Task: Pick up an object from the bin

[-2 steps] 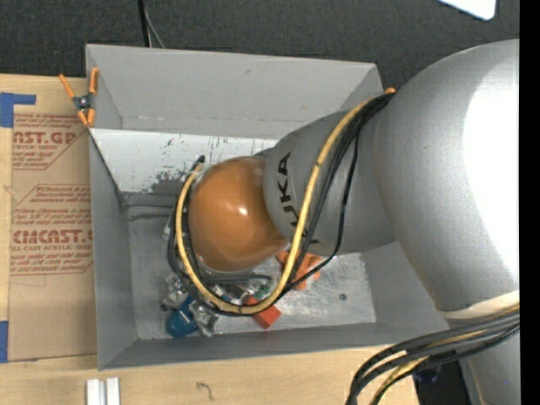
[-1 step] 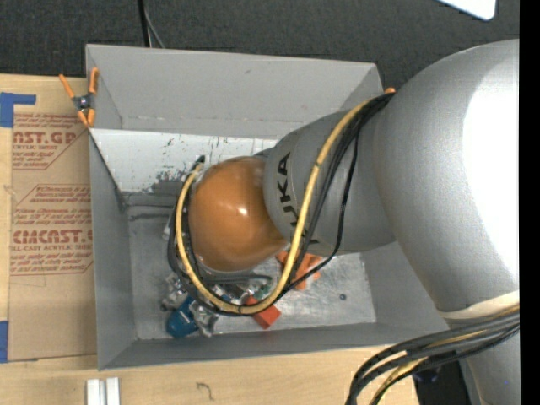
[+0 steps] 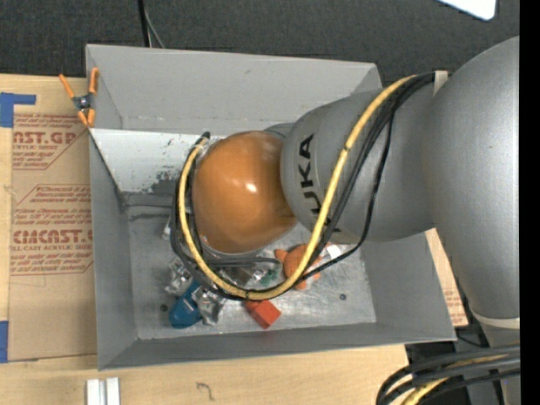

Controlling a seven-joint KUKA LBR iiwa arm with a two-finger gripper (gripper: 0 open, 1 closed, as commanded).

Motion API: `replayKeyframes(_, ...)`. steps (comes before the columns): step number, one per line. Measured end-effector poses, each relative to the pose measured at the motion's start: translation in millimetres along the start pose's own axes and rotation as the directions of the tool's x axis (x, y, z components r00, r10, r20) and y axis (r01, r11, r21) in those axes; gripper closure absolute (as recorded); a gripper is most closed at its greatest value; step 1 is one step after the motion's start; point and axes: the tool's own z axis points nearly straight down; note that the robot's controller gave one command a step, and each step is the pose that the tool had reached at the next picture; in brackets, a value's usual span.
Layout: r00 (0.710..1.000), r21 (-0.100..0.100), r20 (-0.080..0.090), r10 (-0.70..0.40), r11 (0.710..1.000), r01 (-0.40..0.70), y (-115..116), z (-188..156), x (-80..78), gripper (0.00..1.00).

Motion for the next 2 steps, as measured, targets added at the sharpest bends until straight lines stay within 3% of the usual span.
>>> replayKeyframes(1, 1.000, 0.005, 0.009, 0.002, 1.000, -0.002, -2, -47, 0.6, 1.00)
replayKeyframes(2, 1.000, 0.001, 0.002, 0.008, 1.000, -0.008, -3, -108, -5.6, 1.00)
